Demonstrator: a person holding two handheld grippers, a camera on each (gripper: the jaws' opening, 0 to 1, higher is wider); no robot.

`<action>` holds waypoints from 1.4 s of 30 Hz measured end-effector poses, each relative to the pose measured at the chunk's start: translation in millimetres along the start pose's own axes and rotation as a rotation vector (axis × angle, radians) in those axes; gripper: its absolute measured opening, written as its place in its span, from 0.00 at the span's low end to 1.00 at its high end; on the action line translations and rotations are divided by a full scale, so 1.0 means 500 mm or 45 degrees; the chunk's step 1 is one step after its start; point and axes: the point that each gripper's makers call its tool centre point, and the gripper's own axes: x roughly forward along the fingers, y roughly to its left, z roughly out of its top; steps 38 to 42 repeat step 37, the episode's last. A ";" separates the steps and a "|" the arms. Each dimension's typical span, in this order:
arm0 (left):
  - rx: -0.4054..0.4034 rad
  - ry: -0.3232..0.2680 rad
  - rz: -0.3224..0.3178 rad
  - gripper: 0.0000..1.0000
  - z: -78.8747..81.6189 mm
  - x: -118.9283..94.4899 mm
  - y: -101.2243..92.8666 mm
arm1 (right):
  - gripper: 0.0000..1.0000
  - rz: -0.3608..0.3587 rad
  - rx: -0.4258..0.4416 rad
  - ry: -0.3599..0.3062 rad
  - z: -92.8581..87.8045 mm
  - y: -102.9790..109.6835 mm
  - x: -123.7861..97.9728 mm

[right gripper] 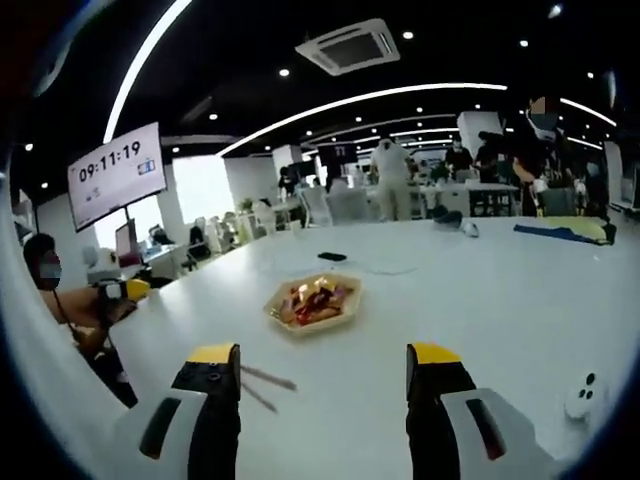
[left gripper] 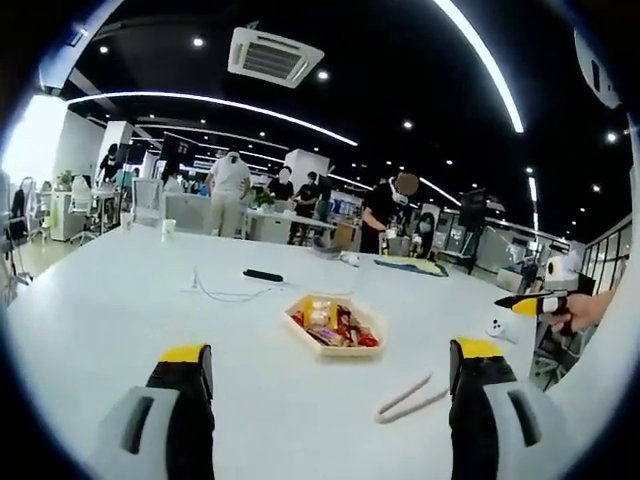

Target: Place the target food into the container with the food tongs after gripping and lifting it, then release it inside without dropping or visibly crushing the food.

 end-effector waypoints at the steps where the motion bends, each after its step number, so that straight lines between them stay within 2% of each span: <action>1: 0.009 0.001 0.000 0.99 -0.001 0.001 -0.002 | 0.68 0.003 -0.001 0.005 -0.003 0.000 0.004; 2: 0.034 -0.003 0.000 0.99 -0.001 0.001 -0.003 | 0.68 0.008 0.003 0.005 -0.003 0.000 0.007; 10: 0.023 0.016 -0.013 0.99 -0.007 0.006 0.008 | 0.69 0.007 0.018 -0.006 0.000 0.004 0.011; 18: 0.045 0.010 -0.003 0.99 -0.007 -0.001 0.018 | 0.69 0.023 0.010 0.037 -0.020 0.010 0.023; 21: 0.017 0.007 0.003 0.99 -0.008 -0.005 0.021 | 0.69 0.026 0.005 0.052 -0.024 0.014 0.027; 42: 0.009 -0.013 0.016 0.99 -0.014 -0.014 0.032 | 0.68 -0.015 0.046 0.050 -0.029 0.005 0.032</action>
